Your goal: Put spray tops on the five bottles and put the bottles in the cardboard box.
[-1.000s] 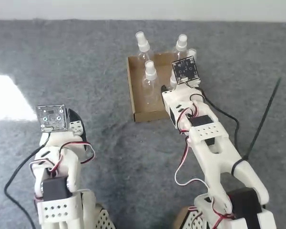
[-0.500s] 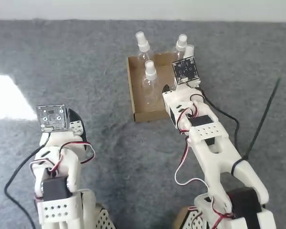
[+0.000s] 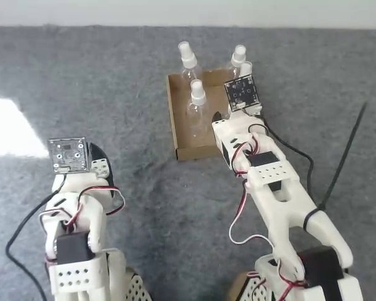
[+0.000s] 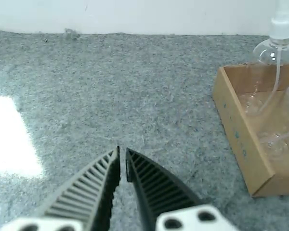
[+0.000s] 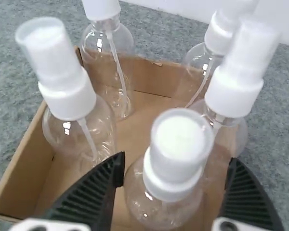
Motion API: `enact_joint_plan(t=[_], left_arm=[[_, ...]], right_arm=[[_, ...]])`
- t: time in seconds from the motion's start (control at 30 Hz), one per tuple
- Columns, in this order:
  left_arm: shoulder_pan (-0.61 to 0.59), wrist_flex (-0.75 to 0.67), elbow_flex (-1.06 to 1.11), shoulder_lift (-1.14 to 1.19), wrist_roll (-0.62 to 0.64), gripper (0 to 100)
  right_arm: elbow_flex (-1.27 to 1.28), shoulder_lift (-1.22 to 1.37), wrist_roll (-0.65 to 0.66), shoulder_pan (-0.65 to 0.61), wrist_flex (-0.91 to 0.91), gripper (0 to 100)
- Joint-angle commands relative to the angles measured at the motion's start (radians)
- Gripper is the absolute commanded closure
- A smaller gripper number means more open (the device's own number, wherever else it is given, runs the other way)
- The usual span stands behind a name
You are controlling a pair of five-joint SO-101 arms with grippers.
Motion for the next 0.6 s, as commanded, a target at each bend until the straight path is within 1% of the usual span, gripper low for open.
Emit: enact_joint_plan(t=[0.0, 0.1, 0.2, 0.33, 0.57], left_arm=[[-0.003, -0.028, -0.007, -0.012, 0.018, 99], [-0.003, -0.028, -0.007, -0.012, 0.018, 99], [-0.003, -0.028, -0.007, -0.012, 0.018, 99], [-0.003, -0.028, -0.007, -0.012, 0.018, 99], [-0.005, -0.026, -0.007, -0.012, 0.018, 99]], right_arm=[[-0.061, -0.054, 0.011, -0.002, 0.007, 72.4], [-0.06, -0.111, 0.011, -0.001, 0.019, 72.4], [-0.077, -0.17, 0.011, -0.004, 0.093, 72.4], [-0.104, -0.242, 0.011, -0.001, 0.145, 72.4], [-0.227, -0.352, 0.011, -0.004, 0.289, 72.7]])
